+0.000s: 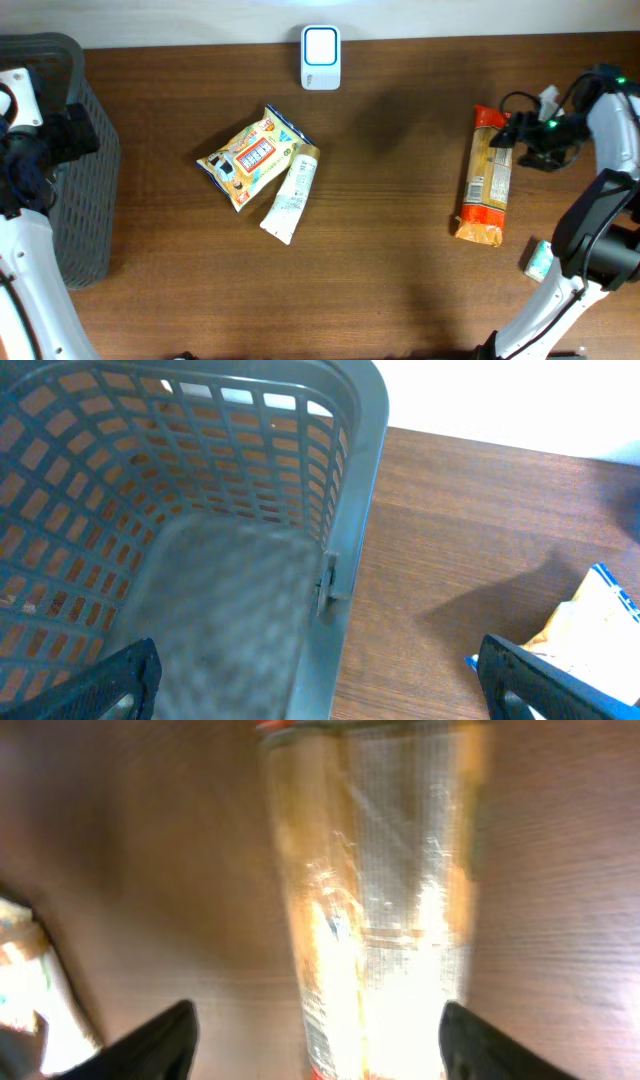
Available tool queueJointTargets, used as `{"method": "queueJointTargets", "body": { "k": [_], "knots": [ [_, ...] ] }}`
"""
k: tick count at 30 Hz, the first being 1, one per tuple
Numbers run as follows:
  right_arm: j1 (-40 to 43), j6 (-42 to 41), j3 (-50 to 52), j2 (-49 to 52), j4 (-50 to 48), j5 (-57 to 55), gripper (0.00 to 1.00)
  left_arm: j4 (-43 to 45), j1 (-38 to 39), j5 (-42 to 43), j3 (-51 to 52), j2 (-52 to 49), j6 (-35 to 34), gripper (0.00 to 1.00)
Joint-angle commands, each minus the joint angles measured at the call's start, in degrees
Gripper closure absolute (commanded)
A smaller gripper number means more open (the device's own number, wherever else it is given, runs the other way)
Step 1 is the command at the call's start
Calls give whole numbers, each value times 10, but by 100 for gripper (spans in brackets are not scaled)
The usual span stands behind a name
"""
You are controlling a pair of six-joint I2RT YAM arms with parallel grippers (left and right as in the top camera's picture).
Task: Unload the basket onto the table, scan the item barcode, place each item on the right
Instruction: 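Place the spaghetti pack on the right side of the table, then grasp the white tube with the right gripper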
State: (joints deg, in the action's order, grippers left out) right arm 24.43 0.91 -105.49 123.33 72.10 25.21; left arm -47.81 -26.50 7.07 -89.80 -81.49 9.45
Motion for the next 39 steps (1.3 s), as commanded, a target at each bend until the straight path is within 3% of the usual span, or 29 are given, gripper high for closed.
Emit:
{"method": "queueJointTargets", "body": {
  "k": [1, 2, 3, 6, 9, 12, 16, 18, 20, 22, 24, 27, 32, 36, 39],
  "knots": [
    [-6, -21, -104, -15, 96, -14, 13, 1, -3, 4, -3, 6, 10, 1],
    [-29, -20, -121, -15, 131, 3, 2, 1, -3, 4, -3, 6, 10, 1],
    [-84, -20, -110, -13, 142, 97, 1, 1, -3, 4, -3, 6, 10, 1],
    [-203, -19, -53, -12, 82, 120, 1, 1, -3, 4, -3, 6, 10, 1],
    [-351, -89, 56, -12, -53, 157, 15, 1, -3, 4, -3, 6, 10, 1],
    [-417, -151, 136, -12, -180, 157, 18, 1, -3, 4, -3, 6, 10, 1],
    [-498, -289, 264, -12, -400, 139, 44, 1, -3, 4, -3, 6, 10, 1],
    [-521, -356, 310, -12, -491, 125, 52, 1, -3, 4, -3, 6, 10, 1],
    [-541, -407, 336, -12, -559, 97, 53, 1, -3, 4, -3, 6, 10, 1],
    [-553, -419, 337, -12, -561, 56, 57, 1, -3, 4, -3, 6, 10, 1],
    [-555, -419, 337, -12, -555, 57, 80, 1, -3, 4, -3, 6, 10, 1],
    [-546, -395, 337, -18, -540, 75, 90, 1, -3, 4, -3, 6, 10, 1],
    [-536, -260, 311, -113, -441, -4, 95, 1, -3, 4, -3, 6, 10, 1],
    [-536, -63, 253, -201, -314, -21, 96, 1, -3, 4, -3, 6, 10, 1],
    [-536, -37, 233, -237, -281, 17, 96, 1, -3, 4, -3, 6, 10, 1]
  ]
}}
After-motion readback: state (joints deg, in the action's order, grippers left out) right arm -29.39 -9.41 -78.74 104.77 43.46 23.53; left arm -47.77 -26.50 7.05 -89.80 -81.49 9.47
